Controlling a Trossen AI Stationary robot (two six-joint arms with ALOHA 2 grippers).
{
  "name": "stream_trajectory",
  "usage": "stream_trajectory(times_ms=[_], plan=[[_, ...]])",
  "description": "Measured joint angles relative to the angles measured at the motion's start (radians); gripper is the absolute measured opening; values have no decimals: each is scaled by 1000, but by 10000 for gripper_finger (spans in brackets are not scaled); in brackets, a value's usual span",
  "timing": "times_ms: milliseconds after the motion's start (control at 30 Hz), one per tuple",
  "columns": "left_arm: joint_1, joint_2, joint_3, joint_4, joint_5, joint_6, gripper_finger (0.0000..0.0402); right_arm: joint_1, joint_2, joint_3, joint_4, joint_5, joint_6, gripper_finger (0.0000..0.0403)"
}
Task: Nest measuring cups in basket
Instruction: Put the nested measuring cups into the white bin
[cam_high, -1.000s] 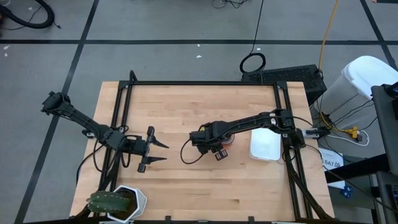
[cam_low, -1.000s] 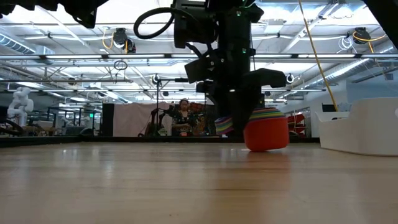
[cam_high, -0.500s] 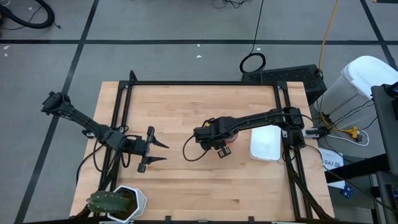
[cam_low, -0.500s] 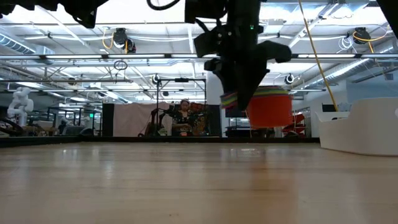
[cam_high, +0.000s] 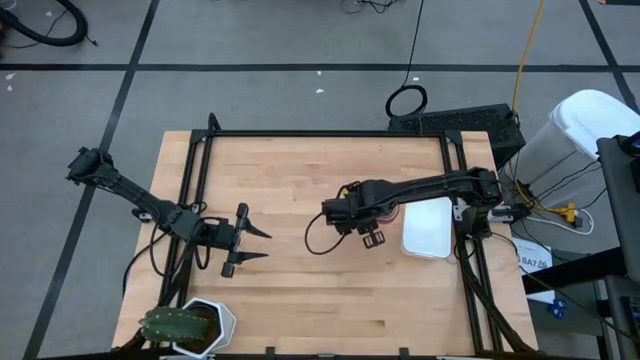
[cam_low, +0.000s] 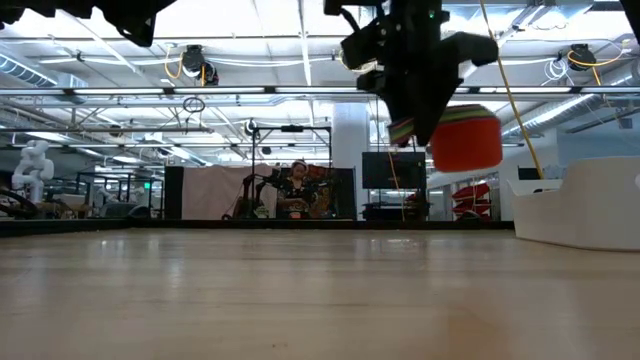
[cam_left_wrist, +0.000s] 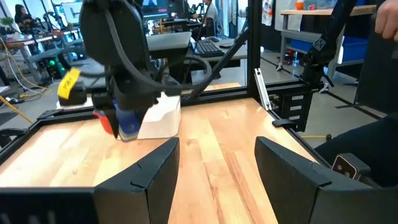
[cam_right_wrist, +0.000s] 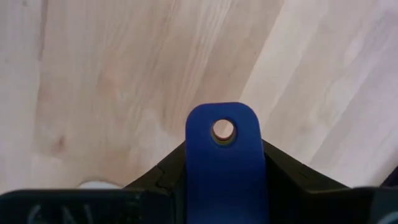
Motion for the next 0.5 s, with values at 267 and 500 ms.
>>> stream_trajectory(times_ms=[267, 500], plan=[[0, 0, 0, -3, 0, -3, 212, 0, -43, 0, -128, 0, 104, 128], [0, 0, 0, -11, 0, -7, 212, -4, -116, -73, -153, 51, 248, 128]])
